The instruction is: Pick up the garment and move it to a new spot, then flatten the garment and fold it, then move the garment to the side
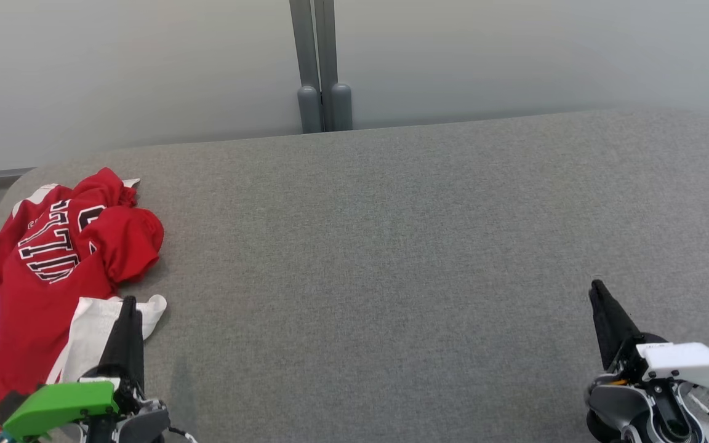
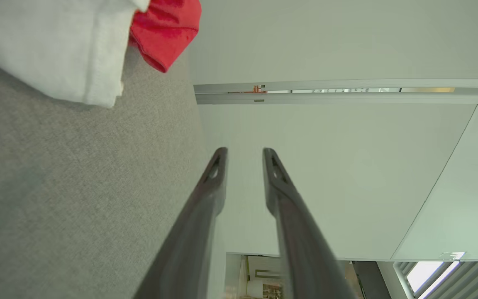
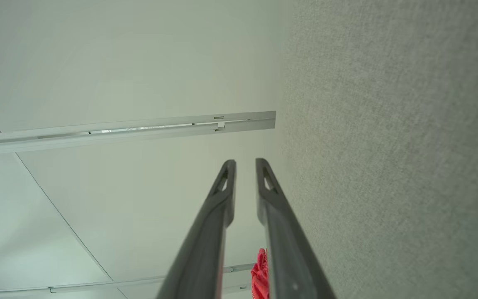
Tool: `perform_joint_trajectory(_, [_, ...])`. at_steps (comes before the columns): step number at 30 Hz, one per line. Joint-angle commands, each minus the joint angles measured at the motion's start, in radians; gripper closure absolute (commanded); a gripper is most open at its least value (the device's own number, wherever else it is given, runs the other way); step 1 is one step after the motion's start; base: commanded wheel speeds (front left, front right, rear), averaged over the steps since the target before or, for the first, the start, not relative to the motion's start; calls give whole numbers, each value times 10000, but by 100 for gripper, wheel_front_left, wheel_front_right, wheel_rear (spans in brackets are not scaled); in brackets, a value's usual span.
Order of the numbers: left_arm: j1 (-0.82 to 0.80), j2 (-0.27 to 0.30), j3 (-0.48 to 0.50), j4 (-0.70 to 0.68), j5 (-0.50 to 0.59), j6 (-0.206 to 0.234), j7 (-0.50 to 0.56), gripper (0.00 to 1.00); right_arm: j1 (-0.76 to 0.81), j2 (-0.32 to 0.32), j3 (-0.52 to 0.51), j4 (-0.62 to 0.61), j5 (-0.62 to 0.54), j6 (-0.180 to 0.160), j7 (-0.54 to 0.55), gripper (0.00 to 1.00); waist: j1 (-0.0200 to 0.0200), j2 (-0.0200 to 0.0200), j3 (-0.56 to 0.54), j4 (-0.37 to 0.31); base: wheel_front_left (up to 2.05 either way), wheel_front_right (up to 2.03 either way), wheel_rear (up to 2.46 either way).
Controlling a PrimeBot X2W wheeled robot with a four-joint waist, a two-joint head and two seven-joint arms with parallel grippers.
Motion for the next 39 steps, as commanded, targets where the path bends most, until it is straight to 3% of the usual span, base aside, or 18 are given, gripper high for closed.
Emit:
perform_joint_trajectory(1, [14, -3, -16, 4, 2, 0, -26, 0, 9, 5, 23, -3, -1, 0, -21, 0, 0, 0, 2, 1, 0, 0, 0])
perform_joint_trajectory(18, [-238, 25, -438, -278, 548, -10, -854, 0, -152, -19, 549, -650, -401, 2, -858, 0, 0, 0, 31, 49, 0, 0, 0])
perform_joint_trajectory(29, [-263, 32, -360, -757, 2416, -17, -1346, 0, -317, -42, 872, -1157, -2167, 3, -1348, 0, 0, 0, 58, 75, 0, 0, 0])
perform_joint_trajectory(39, [-193, 42, -336, -1001, 5009, 32, -1706, 0, -362, -82, 1190, -1498, -4328, 4, -1716, 0, 0, 0, 78, 101, 0, 0, 0])
